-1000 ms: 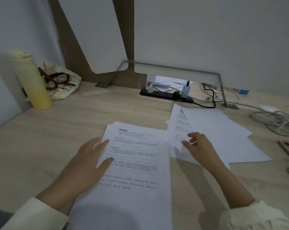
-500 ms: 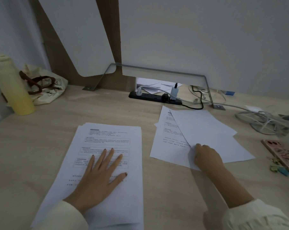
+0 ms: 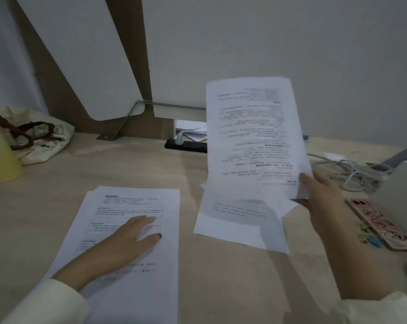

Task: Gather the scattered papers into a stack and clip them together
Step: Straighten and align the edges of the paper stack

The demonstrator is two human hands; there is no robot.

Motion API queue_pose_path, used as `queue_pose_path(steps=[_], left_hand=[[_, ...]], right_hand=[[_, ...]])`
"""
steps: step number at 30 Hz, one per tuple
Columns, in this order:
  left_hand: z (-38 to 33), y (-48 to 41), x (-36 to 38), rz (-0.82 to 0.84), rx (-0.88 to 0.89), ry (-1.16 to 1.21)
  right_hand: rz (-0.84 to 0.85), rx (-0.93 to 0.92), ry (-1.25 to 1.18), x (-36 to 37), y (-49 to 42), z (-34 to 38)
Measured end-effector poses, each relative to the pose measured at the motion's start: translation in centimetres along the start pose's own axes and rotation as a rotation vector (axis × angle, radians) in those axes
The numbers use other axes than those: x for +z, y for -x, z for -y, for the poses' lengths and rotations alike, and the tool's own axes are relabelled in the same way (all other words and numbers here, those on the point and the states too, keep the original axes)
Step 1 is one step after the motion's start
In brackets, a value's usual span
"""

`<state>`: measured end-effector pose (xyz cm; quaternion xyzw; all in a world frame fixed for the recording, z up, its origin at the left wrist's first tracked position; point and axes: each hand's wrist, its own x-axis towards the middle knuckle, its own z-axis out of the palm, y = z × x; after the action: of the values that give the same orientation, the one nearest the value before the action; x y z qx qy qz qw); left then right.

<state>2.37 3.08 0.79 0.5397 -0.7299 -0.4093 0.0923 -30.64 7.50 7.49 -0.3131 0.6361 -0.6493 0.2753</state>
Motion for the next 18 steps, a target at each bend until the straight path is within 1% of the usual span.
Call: queue_pose_path(steps=[3, 6, 11, 14, 16, 18], left_hand=[[-1.8, 0.0, -0.3, 0.007, 0.021, 0.071], [-3.8, 0.4, -0.4, 0.023, 0.012, 0.102], [-7.3, -0.2, 0.5, -0.033, 0.048, 0.088], [-9.2, -2.2, 2.0, -0.044, 0.063, 0.104], [-10.6, -4.1, 3.4, -0.028, 0.051, 0.165], [-11.2, -6.4, 4.7, -0.042, 0.031, 0.246]], right_hand=[[0.054, 0.085, 0.010, -0.5, 0.1, -3.3], [0.033, 0.168, 0.034, -0.8, 0.0, -6.2], [0.032, 0.259, 0.226, -1.3, 0.0, -10.1], [0.085, 0.250, 0.325, -1.7, -0.5, -10.3], [0.136, 0.233, 0.393, -1.6, -0.9, -10.1], [0.138, 0.216, 0.498, -1.6, -1.3, -10.0]])
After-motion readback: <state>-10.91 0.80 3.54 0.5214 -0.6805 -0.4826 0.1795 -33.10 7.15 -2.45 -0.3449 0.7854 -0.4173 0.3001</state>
